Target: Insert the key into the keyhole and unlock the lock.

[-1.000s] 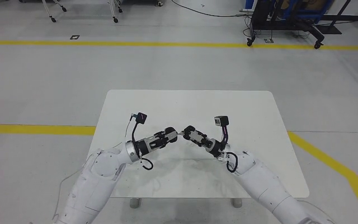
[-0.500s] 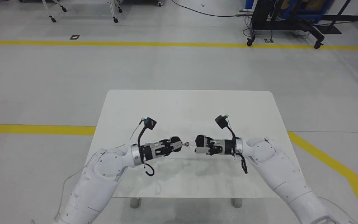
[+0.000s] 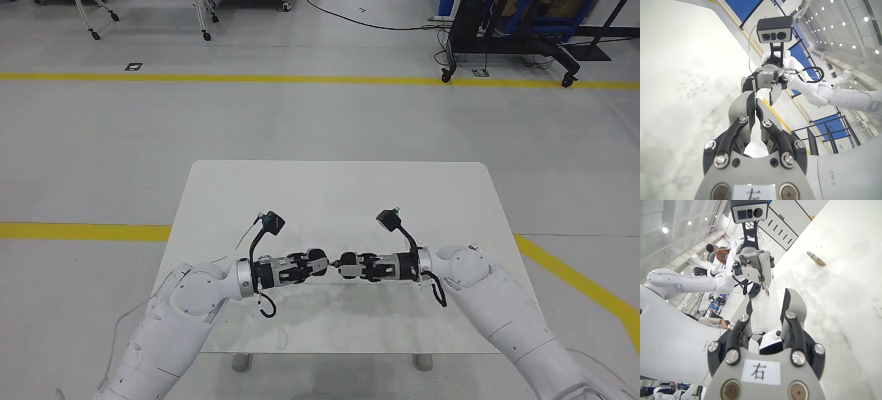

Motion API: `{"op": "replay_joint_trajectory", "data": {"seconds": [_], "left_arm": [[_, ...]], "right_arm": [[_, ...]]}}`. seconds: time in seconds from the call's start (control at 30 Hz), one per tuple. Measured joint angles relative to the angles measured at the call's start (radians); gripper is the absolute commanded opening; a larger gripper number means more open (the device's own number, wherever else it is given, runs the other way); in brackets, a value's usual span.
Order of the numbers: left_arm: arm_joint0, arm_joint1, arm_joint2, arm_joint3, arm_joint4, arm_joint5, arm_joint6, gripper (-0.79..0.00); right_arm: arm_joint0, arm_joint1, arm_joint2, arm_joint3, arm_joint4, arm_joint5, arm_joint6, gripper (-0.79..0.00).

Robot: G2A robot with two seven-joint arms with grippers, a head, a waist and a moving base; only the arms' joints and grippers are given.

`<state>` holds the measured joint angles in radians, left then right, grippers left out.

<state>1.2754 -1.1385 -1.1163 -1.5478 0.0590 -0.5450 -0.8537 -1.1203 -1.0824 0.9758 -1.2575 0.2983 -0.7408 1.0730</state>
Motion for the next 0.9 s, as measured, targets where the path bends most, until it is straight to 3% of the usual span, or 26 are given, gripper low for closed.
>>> {"op": "replay_joint_trajectory", "data": {"seconds": [0.37, 0.5, 0.6, 0.67, 0.9], "left_arm": [[-0.004, 0.005, 0.008, 0.001, -0.002, 0.001, 0.005, -0.785], [-0.006, 0.007, 0.01, 0.003, -0.004, 0.003, 0.004, -0.785], [-0.007, 0.009, 0.011, 0.003, -0.003, 0.002, 0.008, -0.785], [-0.007, 0.01, 0.012, 0.004, -0.003, 0.002, 0.009, -0.785], [-0.01, 0.014, 0.013, 0.005, -0.008, 0.002, 0.01, -0.785]], "right_arm": [[0.041, -0.01, -0.045, 0.036, 0.052, -0.004, 0.002, -0.563], [0.051, -0.011, -0.053, 0.051, 0.072, -0.009, -0.003, -0.619], [0.057, -0.012, -0.062, 0.057, 0.075, -0.011, -0.005, -0.674], [0.061, -0.013, -0.068, 0.06, 0.077, -0.012, -0.006, -0.785], [0.072, -0.014, -0.081, 0.075, 0.085, -0.019, -0.012, -0.785]]}}
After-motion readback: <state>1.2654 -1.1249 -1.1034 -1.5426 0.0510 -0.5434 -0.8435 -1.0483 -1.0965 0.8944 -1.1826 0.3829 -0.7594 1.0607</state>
